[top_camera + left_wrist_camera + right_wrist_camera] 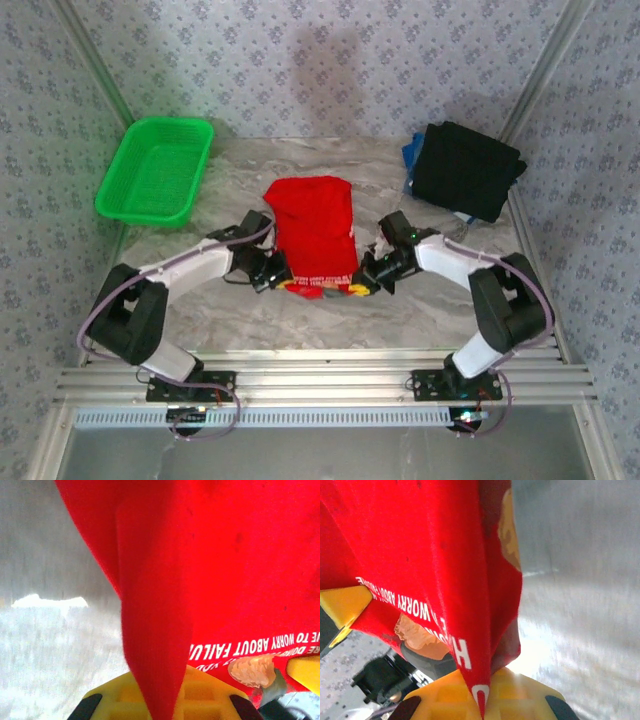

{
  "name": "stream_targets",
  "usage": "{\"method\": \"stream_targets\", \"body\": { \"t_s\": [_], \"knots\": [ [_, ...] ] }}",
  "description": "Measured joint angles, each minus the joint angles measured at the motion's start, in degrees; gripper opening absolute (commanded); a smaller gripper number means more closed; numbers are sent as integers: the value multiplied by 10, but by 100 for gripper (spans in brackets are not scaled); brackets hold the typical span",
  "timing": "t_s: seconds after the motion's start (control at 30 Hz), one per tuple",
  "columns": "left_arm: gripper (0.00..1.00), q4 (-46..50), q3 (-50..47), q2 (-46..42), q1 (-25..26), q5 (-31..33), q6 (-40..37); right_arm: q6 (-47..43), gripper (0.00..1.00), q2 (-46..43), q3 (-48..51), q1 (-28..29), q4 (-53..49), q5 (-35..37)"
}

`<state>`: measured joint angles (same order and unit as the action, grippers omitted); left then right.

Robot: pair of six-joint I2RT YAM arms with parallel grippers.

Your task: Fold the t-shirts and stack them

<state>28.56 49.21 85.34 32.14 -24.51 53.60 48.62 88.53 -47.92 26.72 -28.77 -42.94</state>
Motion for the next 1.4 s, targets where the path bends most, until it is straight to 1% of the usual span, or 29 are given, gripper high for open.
{"method": "stream_targets", "body": {
  "t_s": [0.1, 0.2, 0.3, 0.4, 0.47, 0.57, 0.7, 0.9, 1.17, 1.3, 1.4],
  "knots": [
    [0, 20, -30, -35, 19, 1, 21, 20, 0, -36, 9, 18, -29, 3],
    [0, 40, -30, -68, 20, 2, 29, 26, 0, -56, -13, 19, -59, 6],
    [0, 73, 2, -82, 6, 4, 26, 26, 0, -57, -62, 19, -85, 12],
    [0, 105, 59, -76, -21, 5, 14, 26, 0, -53, -123, 14, -108, 19],
    [0, 118, 100, -67, -42, 2, 2, 22, 0, -39, -177, 6, -124, 23],
    [0, 118, 135, -49, -72, -13, -7, 11, 0, -4, -245, -7, -132, 23],
    [0, 107, 148, -15, -108, -48, -14, -9, 0, 63, -330, -21, -145, 21],
    [0, 86, 160, 25, -148, -95, -19, -41, 0, 162, -442, -30, -169, 16],
    [0, 49, 158, 30, -192, -143, -15, -47, 0, 207, -499, -31, -171, 9],
    [0, 38, 150, 30, -200, -153, -18, -47, 0, 219, -507, -31, -171, 5],
    [0, 24, 125, 30, -200, -165, -24, -48, 0, 217, -495, -30, -169, 1]
  ]
}}
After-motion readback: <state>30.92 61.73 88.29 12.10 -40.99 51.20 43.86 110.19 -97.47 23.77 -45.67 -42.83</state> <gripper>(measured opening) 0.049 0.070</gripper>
